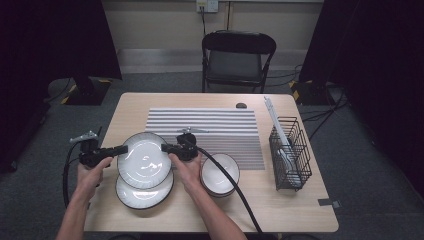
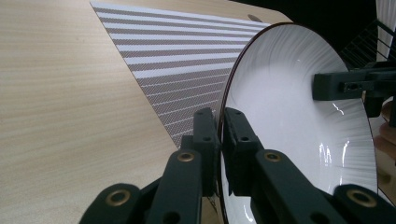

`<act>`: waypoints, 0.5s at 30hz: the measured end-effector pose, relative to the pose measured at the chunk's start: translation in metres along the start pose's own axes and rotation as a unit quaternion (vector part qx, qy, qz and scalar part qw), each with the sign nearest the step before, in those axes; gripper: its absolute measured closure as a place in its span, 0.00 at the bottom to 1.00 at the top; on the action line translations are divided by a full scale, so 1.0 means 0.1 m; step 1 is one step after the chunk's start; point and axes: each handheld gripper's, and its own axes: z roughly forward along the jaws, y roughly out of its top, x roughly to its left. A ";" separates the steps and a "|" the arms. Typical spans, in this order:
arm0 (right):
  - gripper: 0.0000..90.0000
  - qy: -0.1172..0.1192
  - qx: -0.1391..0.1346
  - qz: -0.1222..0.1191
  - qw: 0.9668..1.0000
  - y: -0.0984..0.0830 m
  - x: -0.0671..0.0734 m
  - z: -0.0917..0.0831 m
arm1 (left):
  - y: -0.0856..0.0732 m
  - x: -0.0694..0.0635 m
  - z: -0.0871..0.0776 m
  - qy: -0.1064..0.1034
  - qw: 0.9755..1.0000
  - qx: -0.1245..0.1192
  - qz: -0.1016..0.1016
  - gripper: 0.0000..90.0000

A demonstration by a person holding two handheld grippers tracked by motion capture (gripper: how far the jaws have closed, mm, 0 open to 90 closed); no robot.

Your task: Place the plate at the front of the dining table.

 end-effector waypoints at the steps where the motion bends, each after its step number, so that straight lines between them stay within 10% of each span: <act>1: 0.92 -0.001 -0.001 -0.001 1.000 0.01 0.00 -0.01 | 0.00 0.00 0.00 0.000 1.000 -0.001 0.001 0.94; 15: 0.92 -0.007 -0.012 -0.021 1.000 0.08 0.05 -0.04 | 0.06 -0.04 -0.03 0.002 1.000 -0.006 0.009 0.94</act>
